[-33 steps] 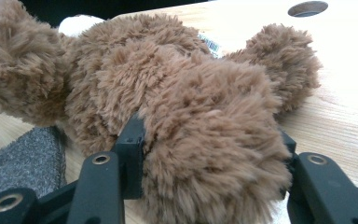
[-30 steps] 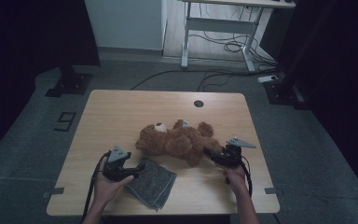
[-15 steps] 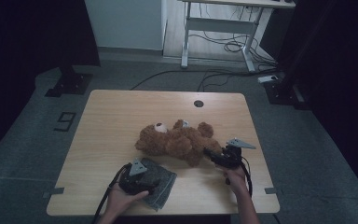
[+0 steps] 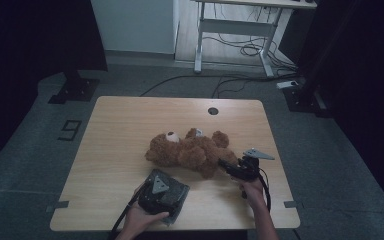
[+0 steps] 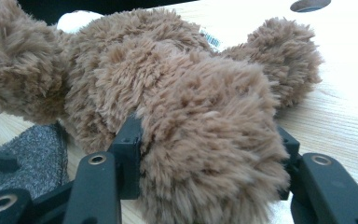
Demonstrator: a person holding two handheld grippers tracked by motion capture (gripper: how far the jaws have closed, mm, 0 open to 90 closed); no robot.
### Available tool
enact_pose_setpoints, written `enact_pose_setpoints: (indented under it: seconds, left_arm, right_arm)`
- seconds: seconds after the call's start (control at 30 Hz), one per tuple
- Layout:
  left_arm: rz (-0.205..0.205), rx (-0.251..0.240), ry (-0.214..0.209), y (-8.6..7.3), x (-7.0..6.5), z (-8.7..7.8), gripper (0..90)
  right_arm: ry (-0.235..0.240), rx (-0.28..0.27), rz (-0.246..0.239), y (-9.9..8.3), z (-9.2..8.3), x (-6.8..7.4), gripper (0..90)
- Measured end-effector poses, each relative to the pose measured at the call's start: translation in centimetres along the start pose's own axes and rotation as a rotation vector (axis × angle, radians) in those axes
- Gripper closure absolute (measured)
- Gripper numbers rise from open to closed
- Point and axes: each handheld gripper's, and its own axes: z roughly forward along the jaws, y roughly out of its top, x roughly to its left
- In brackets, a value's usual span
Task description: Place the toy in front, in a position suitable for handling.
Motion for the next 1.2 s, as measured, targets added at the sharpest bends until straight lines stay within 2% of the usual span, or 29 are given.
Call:
enact_pose_setpoints:
  seconds: [0.07,0.17,0.2,0.23,0.5,0.67,0.87,0.93,1.1,1.2]
  left_arm:
    - [0.012,0.02,0.014,-0.1,-0.2,0.4,8.6]
    - [0.018,0.02,0.022,-0.2,-0.2,0.5,9.6]
    - [0.022,0.019,0.03,-0.3,-0.2,0.6,9.6]
    - [0.037,0.013,0.056,-0.5,-0.4,0.7,11.9]
    - [0.035,0.006,0.074,-0.6,-0.3,0.5,18.2]
    - [0.041,-0.002,0.074,-0.7,0.1,0.1,30.4]
    - [0.064,-0.019,0.095,-0.9,0.4,-0.3,56.1]
    - [0.067,-0.027,0.101,-1.0,0.5,-0.3,62.2]
    - [0.062,-0.05,0.092,-1.0,0.7,-0.5,68.8]
    - [0.034,-0.089,0.053,-0.8,1.0,-1.2,69.5]
  right_arm:
    - [0.0,-0.001,0.0,0.0,0.0,0.0,46.1]
    - [0.0,-0.003,0.002,0.0,0.0,0.0,46.0]
    - [0.0,-0.002,0.002,-0.1,0.0,0.0,46.0]
    - [0.0,-0.002,0.003,-0.1,0.0,0.0,46.0]
    - [0.001,0.001,0.006,-0.3,0.1,-0.1,45.9]
    - [0.001,0.002,0.006,-0.3,0.1,-0.1,45.9]
    - [0.002,0.003,0.006,-0.4,0.1,-0.1,45.8]
    - [0.003,0.003,0.005,-0.4,0.1,-0.1,45.8]
    - [0.003,0.003,0.002,-0.3,0.0,-0.2,45.8]
    - [0.005,0.004,-0.001,-0.3,0.0,-0.2,45.7]
